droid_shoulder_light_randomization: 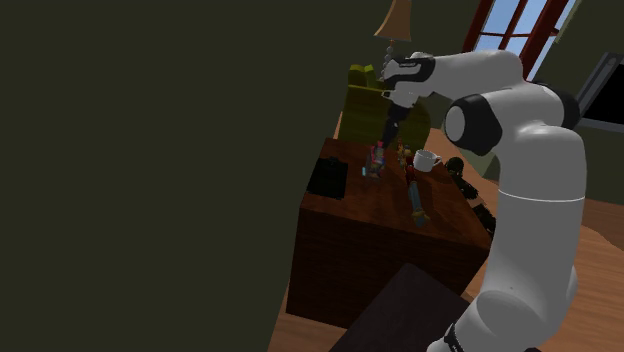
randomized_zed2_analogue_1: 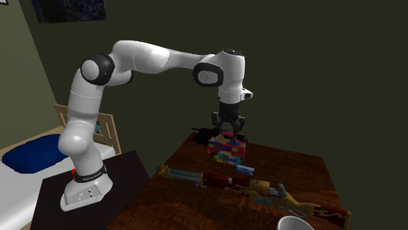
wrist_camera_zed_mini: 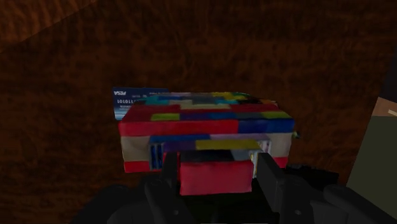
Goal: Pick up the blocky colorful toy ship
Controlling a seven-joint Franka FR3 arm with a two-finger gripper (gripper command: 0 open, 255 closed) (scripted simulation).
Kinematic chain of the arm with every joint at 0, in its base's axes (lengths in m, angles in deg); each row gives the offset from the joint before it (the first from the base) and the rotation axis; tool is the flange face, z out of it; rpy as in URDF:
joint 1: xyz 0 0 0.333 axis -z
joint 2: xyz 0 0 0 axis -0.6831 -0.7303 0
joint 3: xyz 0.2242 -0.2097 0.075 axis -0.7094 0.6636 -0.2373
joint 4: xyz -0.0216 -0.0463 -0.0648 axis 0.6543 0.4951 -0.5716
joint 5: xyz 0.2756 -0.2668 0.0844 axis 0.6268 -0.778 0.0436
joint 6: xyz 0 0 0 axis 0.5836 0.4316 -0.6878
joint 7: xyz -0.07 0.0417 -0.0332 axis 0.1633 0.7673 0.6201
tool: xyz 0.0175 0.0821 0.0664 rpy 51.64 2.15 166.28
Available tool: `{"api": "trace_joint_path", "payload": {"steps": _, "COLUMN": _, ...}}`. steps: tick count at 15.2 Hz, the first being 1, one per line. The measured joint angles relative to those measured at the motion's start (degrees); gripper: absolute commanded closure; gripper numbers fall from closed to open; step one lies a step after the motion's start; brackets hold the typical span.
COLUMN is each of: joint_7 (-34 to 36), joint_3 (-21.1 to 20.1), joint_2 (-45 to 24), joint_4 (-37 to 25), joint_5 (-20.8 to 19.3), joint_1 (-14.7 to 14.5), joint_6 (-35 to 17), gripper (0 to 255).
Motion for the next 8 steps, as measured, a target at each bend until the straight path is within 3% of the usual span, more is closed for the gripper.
{"api": "trace_joint_path", "payload": {"steps": 8, "joint_7": 0.9, "joint_3": 0.1, "joint_2": -0.6, "joint_4": -6.7, "joint_5": 0.1, "joint_1": 1.3, "joint_6": 6.0, "gripper": 255}}
